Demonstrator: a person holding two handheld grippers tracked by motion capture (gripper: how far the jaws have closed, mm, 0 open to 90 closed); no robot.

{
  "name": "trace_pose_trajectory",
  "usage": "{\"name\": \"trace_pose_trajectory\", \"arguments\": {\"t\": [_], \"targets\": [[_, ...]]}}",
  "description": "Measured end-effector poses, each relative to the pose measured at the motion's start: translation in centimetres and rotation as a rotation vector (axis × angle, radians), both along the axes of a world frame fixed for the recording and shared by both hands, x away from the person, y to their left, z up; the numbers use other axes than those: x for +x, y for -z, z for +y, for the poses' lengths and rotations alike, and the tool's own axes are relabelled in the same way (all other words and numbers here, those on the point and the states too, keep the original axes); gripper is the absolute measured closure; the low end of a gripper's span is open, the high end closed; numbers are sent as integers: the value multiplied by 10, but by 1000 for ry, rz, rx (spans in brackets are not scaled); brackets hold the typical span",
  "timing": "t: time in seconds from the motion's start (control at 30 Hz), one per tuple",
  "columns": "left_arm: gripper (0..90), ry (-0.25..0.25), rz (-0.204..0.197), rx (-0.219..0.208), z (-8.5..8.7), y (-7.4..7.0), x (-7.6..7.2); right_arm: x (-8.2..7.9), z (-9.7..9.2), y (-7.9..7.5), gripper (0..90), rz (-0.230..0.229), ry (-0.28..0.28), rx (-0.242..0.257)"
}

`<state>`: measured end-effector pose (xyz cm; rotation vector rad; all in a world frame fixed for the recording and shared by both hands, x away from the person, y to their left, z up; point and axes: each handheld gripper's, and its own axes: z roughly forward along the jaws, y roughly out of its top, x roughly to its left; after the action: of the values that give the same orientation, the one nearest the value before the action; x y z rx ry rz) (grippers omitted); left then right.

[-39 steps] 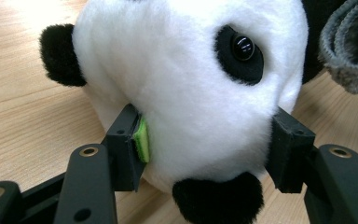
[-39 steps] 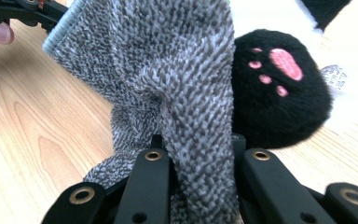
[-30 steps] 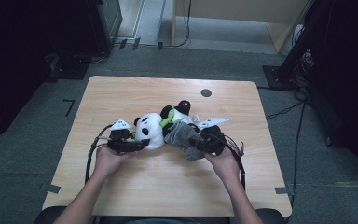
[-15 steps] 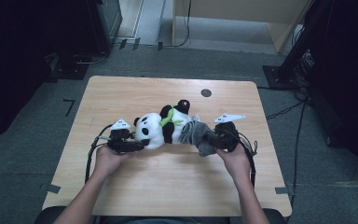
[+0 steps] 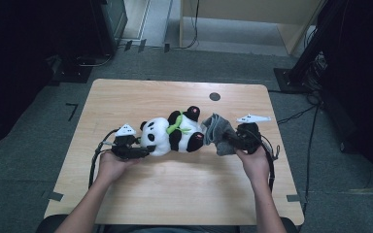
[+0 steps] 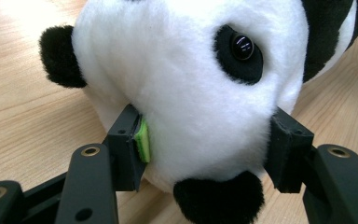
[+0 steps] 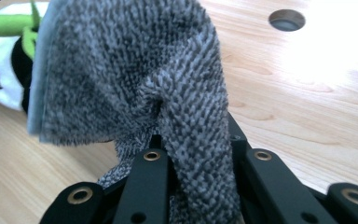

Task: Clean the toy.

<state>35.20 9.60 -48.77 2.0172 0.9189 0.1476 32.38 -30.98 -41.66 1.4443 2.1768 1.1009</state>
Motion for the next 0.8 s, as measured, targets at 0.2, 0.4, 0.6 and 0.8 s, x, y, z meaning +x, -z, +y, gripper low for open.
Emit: {"name": "trace_pose_trajectory", "arguments": {"t": [0.2,0.4,0.6,0.8], "targets": [[401,8,1,0,1,-2,1,8,-14,0,778,-19,34,5],[399,11,0,-1,1,-1,1,21,-29,4,777,-18,72,2],[398,14,-2,-1,2,-1,2,33,-39,12,777,-8,102,24],[396,16,-3,0,2,-1,3,49,-42,29,777,-20,124,9]]}}
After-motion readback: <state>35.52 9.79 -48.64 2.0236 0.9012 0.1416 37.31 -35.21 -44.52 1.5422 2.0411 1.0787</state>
